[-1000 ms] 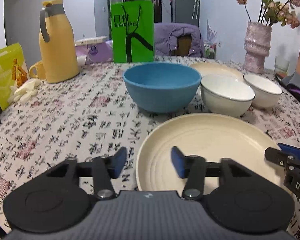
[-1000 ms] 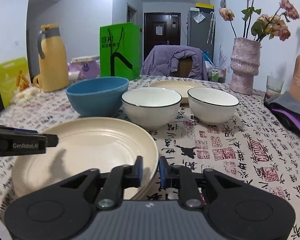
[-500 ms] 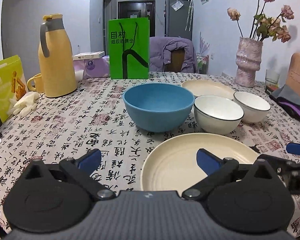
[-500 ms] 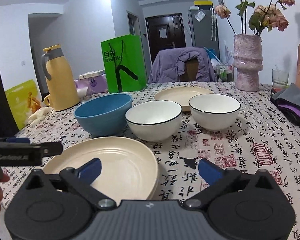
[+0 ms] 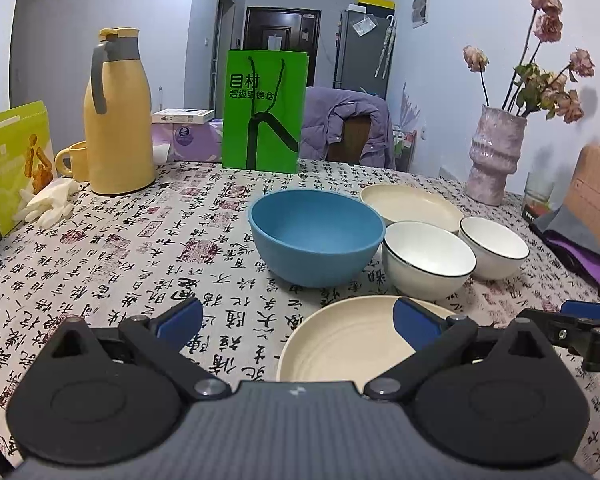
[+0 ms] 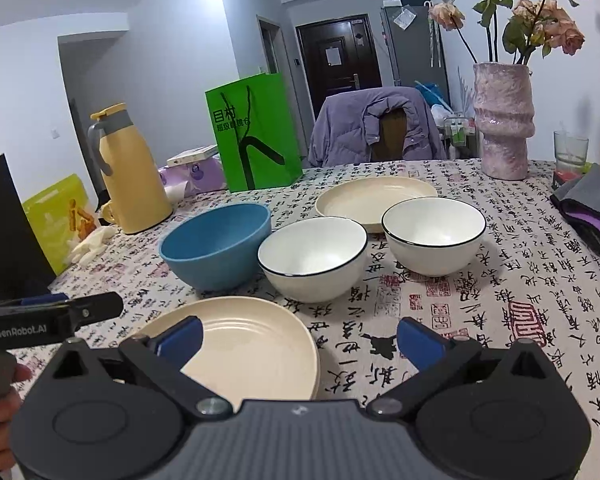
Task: Organize plates and bowls
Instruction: 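Move both open grippers past the bowls toward the green bag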
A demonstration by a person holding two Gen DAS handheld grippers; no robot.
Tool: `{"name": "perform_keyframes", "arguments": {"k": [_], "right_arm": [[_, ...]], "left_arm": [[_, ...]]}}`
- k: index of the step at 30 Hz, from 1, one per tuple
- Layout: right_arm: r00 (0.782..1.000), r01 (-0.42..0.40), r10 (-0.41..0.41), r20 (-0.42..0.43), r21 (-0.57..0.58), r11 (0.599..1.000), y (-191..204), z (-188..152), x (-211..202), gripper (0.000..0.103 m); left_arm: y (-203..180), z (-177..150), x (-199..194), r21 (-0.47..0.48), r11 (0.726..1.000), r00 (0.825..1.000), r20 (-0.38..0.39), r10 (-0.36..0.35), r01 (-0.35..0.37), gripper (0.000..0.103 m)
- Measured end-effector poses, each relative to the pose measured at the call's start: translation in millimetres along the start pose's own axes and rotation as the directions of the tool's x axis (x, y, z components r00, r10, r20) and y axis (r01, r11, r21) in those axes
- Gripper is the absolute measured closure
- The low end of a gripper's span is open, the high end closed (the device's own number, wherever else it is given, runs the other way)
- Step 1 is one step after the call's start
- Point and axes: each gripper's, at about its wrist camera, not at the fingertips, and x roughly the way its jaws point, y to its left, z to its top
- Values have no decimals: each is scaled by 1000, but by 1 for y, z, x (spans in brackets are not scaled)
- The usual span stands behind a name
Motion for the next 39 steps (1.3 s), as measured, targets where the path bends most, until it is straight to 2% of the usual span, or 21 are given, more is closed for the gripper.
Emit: {"name": "perform_keyframes", "arguments": {"k": [14,39], "right_arm": [[999,-51,52,-13,19,999,-4,45,3,0],[993,-112,113,-31,34,993,-20,125,43,0]], "left_arm": [[7,37,-6,-72,997,1000,8,-5,6,0],[-6,91,16,-133,990,999,23,47,-44,0]]}}
